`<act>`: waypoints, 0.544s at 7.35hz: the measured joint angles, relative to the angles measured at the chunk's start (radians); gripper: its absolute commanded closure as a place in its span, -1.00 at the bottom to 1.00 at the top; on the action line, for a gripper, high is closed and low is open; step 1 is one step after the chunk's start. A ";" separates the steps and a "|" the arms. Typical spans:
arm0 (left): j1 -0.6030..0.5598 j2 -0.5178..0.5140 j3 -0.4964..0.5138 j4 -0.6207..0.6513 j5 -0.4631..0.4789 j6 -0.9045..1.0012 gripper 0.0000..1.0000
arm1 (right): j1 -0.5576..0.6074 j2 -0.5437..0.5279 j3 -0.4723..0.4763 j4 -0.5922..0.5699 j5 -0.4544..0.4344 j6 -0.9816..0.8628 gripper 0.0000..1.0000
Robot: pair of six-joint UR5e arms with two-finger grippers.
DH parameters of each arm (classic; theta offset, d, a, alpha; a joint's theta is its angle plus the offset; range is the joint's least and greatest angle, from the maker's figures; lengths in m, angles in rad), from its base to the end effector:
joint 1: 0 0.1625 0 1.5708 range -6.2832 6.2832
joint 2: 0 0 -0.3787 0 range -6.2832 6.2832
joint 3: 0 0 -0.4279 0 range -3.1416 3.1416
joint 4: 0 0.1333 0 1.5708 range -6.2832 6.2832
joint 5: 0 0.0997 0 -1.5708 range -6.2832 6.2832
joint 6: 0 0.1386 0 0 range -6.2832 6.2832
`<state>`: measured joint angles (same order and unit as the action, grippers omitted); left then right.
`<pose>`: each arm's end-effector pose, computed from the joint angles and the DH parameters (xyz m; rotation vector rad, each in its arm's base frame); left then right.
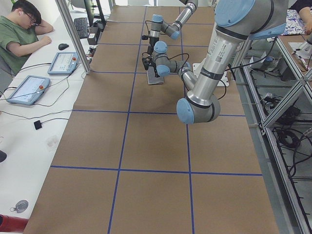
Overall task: Fold towel twice with both arms
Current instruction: 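Lay the folded half down with both grippers, grey side up, then grasp the near corner of the folded towel with the right gripper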
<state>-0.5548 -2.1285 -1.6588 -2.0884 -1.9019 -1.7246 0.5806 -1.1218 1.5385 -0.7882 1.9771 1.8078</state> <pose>0.5502 -0.4448 0.1867 -0.0579 1.1960 -0.4305 -0.5510 -0.4554 0.2838 -0.1500 -1.2351 0.4675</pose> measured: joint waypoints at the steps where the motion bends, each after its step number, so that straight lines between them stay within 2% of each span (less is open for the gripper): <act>1: -0.005 0.000 0.002 0.000 -0.007 0.001 -0.98 | -0.005 -0.004 0.000 0.000 0.000 0.007 -0.96; 4: -0.018 -0.001 0.004 0.000 -0.011 0.004 -0.98 | -0.028 -0.008 0.000 -0.004 -0.001 0.015 -0.95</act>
<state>-0.5726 -2.1296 -1.6548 -2.0879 -1.9128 -1.7205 0.5524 -1.1294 1.5384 -0.7921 1.9763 1.8224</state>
